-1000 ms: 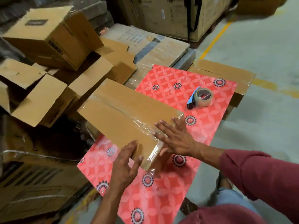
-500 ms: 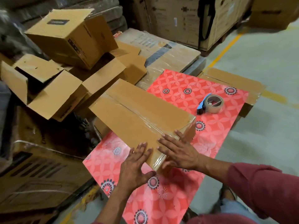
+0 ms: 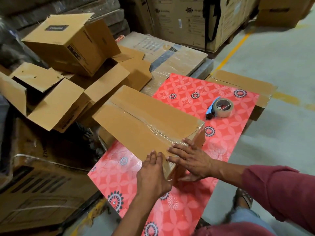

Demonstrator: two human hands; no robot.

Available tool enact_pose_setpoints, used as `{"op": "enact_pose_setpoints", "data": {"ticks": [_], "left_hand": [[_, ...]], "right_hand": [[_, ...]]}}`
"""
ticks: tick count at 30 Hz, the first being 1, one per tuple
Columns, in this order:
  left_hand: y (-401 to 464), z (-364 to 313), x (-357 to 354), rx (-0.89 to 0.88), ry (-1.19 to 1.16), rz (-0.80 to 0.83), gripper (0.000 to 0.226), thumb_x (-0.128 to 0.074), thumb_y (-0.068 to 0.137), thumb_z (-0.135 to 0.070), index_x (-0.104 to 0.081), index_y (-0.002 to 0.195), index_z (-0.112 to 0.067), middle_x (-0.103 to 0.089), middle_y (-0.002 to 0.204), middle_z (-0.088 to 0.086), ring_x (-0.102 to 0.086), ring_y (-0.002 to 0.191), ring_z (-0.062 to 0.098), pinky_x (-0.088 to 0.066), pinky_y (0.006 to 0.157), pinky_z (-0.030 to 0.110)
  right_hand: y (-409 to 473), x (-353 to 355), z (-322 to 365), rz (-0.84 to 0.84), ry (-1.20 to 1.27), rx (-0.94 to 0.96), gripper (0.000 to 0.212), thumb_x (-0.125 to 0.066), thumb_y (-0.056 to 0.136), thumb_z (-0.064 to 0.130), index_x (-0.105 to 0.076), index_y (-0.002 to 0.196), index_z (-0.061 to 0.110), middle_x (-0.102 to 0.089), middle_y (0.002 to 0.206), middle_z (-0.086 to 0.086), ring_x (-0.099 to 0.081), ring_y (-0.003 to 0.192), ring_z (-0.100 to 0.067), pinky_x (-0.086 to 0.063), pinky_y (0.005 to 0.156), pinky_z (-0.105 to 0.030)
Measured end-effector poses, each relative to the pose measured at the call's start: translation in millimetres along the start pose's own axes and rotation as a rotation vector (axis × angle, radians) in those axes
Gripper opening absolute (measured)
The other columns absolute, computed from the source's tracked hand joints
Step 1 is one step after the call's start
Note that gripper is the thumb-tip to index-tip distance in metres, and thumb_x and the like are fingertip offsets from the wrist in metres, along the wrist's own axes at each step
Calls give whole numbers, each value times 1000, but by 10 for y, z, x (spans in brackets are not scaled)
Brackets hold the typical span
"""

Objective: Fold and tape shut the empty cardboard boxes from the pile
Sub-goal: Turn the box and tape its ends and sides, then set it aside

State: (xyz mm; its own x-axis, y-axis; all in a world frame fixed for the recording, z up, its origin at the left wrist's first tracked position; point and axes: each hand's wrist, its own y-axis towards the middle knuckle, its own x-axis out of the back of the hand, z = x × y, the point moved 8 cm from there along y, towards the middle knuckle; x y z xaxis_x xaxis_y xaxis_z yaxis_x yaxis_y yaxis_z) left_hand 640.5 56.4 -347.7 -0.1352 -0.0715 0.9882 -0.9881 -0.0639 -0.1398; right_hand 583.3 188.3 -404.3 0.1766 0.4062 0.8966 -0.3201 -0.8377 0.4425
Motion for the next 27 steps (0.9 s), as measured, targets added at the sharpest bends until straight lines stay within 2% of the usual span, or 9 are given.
{"op": "enact_pose_setpoints", "data": {"ticks": [3,6,10,15,17,19,22,24,27], "left_hand": [[75,-96,13,79,22,12,98,-60,73,-71,-31,152,-22,-38,163,4,-43,147,22,-49,104,38],[82,-37,29,110,51,35,93,-66,68,-78,-37,143,-31,-50,150,-5,-58,131,20,-54,88,35],[56,-3,77,114,58,8,90,-70,68,-76,-37,145,-43,-50,153,-13,-60,130,17,-54,89,34],[45,-20,46,97,84,12,107,-42,74,-98,-29,161,-37,-29,170,-8,-44,147,15,-48,105,35],[19,-3,92,58,94,-103,98,-26,81,-97,-44,156,-37,-41,164,-6,-54,139,17,-54,96,35],[-61,66,112,40,9,-214,82,-17,94,-85,-61,143,-37,-58,151,-6,-65,128,16,-59,82,33],[-221,204,-69,-51,-165,-289,64,-34,100,-75,-57,148,-38,-49,158,-10,-49,143,9,-58,89,26],[-303,249,-208,-129,-237,-274,69,-48,98,-72,-45,157,-36,-34,167,-12,-30,154,7,-52,99,25],[-332,261,-303,-186,-252,-358,64,-55,101,-61,-49,155,-26,-37,167,-5,-31,155,15,-57,103,39]], "right_hand": [[-3,4,1,11,15,-7,90,-52,84,81,-50,152,22,-45,159,-10,-35,152,-32,-26,119,-65],[8,16,-2,6,36,-26,91,-54,83,82,-52,151,21,-47,157,-10,-37,150,-32,-26,119,-65],[19,58,18,-37,70,-41,91,-57,82,82,-54,149,20,-48,157,-11,-37,150,-33,-24,119,-65],[18,72,36,-83,69,-46,90,-57,81,80,-58,146,17,-46,158,-13,-35,151,-33,-23,120,-65],[27,84,40,-103,80,-71,91,-55,81,82,-59,145,18,-46,158,-11,-34,152,-32,-22,121,-64],[33,106,41,-138,101,-116,92,-56,81,85,-60,145,18,-47,158,-9,-35,152,-30,-22,121,-63],[35,133,53,-171,109,-166,90,-56,83,83,-60,145,19,-49,157,-8,-37,151,-28,-24,120,-63],[42,131,69,-191,108,-196,84,-56,85,80,-62,143,20,-52,154,-7,-40,149,-27,-26,120,-64],[50,116,84,-226,78,-218,77,-65,85,75,-65,140,21,-55,151,-6,-46,145,-27,-31,116,-65]]}}
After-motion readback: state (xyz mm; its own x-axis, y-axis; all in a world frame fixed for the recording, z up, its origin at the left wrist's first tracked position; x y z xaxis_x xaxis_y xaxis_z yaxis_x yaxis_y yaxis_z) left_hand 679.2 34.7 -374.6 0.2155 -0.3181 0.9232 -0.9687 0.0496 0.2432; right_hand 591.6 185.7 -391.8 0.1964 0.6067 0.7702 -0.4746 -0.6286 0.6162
